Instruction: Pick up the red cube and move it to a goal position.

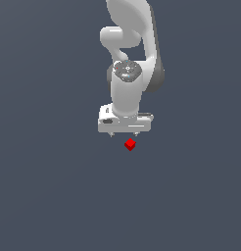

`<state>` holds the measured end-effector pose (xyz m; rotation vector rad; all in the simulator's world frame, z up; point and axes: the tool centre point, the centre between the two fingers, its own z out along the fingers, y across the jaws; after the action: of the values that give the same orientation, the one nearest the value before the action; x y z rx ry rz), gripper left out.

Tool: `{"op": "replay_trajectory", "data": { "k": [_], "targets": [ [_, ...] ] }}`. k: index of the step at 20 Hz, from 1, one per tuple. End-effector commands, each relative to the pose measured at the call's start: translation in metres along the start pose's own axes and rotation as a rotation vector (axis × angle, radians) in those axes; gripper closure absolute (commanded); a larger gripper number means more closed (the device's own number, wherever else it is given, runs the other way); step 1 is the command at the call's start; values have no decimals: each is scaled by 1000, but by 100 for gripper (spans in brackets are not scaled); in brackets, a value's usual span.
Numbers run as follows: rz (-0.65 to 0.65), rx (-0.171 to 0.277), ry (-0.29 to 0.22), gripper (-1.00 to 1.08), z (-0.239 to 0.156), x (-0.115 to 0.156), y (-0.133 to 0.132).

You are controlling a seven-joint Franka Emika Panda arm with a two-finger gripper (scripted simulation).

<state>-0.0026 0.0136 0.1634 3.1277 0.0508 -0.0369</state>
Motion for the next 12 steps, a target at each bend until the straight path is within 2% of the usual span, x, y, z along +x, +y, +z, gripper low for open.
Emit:
{"op": "replay_trajectory", "data": {
  "k": [1, 12],
  "targets": [
    [0, 0, 0, -92, 0, 0, 0],
    [-97, 1, 4, -92, 18, -2, -6]
  ]
}}
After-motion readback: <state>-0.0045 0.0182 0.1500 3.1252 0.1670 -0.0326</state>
